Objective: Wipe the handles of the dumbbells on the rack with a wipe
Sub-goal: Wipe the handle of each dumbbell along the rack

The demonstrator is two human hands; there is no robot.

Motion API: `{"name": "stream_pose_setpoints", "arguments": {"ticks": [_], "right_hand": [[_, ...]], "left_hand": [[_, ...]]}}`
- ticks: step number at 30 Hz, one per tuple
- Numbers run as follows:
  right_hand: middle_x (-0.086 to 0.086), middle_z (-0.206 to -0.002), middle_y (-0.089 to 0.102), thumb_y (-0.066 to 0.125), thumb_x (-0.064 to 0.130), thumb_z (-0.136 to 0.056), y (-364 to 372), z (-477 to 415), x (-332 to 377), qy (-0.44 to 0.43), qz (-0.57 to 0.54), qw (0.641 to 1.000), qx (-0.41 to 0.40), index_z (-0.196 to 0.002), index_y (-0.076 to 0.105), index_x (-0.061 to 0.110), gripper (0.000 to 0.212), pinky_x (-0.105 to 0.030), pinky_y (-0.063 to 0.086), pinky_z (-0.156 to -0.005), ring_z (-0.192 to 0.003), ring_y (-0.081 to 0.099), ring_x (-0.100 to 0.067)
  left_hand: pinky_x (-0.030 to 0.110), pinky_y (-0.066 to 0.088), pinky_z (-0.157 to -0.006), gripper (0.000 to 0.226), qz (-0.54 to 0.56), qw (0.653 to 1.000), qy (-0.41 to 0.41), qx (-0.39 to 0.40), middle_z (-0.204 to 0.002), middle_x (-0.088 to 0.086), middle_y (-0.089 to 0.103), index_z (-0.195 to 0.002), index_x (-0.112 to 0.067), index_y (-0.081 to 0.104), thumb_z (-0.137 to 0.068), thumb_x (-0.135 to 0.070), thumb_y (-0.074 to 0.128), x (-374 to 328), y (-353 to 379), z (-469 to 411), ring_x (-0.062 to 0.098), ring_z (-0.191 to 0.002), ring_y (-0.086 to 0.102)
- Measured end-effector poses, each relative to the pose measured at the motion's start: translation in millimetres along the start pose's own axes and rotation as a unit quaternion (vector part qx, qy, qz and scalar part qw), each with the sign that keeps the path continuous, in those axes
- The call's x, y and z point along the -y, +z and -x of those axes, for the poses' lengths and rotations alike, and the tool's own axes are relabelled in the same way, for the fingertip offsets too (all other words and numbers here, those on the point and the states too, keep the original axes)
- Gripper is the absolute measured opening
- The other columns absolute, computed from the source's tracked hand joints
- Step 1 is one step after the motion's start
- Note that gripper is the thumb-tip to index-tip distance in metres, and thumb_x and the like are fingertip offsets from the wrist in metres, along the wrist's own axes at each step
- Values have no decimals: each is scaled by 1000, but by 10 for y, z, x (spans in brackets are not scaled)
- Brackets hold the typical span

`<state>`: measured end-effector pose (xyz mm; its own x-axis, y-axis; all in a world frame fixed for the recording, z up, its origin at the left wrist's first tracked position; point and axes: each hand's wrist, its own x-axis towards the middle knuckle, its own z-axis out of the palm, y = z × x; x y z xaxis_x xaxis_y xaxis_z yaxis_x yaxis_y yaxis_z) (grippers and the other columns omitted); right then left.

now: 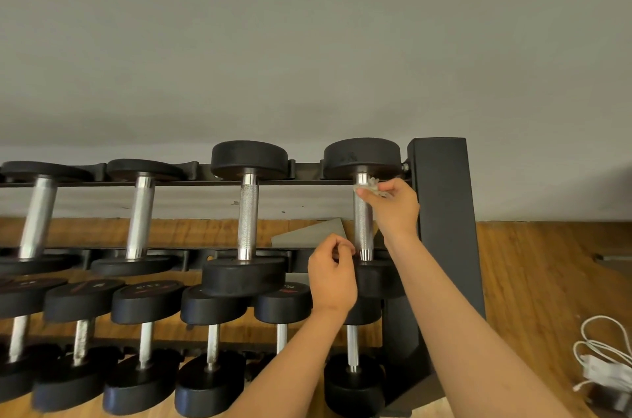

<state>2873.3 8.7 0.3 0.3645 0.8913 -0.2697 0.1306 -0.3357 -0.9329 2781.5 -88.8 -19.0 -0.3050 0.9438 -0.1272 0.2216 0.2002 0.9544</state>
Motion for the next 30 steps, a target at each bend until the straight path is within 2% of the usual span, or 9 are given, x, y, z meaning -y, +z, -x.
{"name": "stream_pose_setpoints", "arguments": {"ticks": [5, 10, 15, 17, 19, 22, 25, 28, 30], "right_hand": [[1, -90, 63, 82, 26, -75, 67, -69, 151, 41, -33, 998, -24, -94, 62, 9, 32, -17, 40, -62, -83, 58, -10], [-1, -92, 62, 79, 24, -78, -38, 3, 19, 11, 33, 999, -17, -90, 63, 4, 28, -16, 37, -66, -81, 54, -7], [3, -82, 59, 81, 29, -75, 12, -30, 181, 13, 39, 999, -8, -88, 60, 10, 31, -15, 36, -60, -72, 52, -4], [3, -84, 59, 81, 30, -75, 19, 3, 188, 11, 47, 999, -6, -88, 60, 9, 32, -15, 37, -62, -72, 51, -4], [0, -87, 60, 80, 28, -76, -64, 74, 99, 10, 63, 998, 13, -83, 58, 9, 30, -18, 39, -70, -76, 52, -5], [-4, -87, 63, 81, 28, -75, -196, 174, -39, 28, 81, 995, 54, -77, 57, 9, 30, -17, 38, -65, -78, 55, -8], [-5, -85, 63, 81, 33, -74, -187, 113, 22, 31, 97, 993, 65, -81, 60, 7, 34, -17, 37, -62, -77, 56, -10], [-3, -85, 62, 80, 36, -74, -199, 145, 18, 21, 113, 990, 82, -87, 61, 6, 38, -19, 39, -62, -78, 57, -12], [-2, -87, 60, 81, 32, -74, -280, 220, -89, 30, 144, 982, 122, -84, 58, 10, 33, -20, 41, -65, -82, 57, -12]], "left_hand": [[12, 46, -69, 27, -1, 1000, -6, 0, -72, -3, 61, -74, -16, 61, -95, -4, 48, -4, 3, -10, 4, -73, 59], [13, 47, -70, 26, -2, 1000, -4, 4, -73, -3, 61, -75, -16, 61, -95, -5, 49, 8, -2, -8, 6, -74, 59], [13, 47, -70, 26, -8, 1000, -4, 1, -73, -2, 62, -75, -15, 61, -95, -6, 48, 9, 8, -5, 5, -74, 59], [14, 48, -70, 25, 0, 1000, -7, 4, -73, -2, 62, -75, -14, 61, -95, -6, 48, 14, 6, -9, 6, -73, 59], [14, 47, -69, 25, 2, 1000, -7, 6, -72, -1, 61, -75, -14, 61, -95, -6, 49, 13, 7, -4, 7, -73, 59], [13, 47, -69, 24, -4, 1000, -2, 3, -72, -1, 61, -77, -12, 62, -96, -6, 49, 12, 1, -11, 7, -74, 59], [11, 46, -69, 24, -7, 1000, -3, 1, -72, -1, 61, -77, -11, 62, -96, -5, 48, 5, 7, -8, 6, -74, 59], [11, 46, -68, 25, -6, 1000, -3, 0, -72, -1, 61, -77, -10, 63, -96, -5, 48, 5, 4, -6, 5, -73, 58], [11, 46, -68, 24, -8, 1000, -2, 0, -73, -1, 61, -77, -10, 63, -96, -5, 48, 10, 6, -6, 6, -73, 58]]}}
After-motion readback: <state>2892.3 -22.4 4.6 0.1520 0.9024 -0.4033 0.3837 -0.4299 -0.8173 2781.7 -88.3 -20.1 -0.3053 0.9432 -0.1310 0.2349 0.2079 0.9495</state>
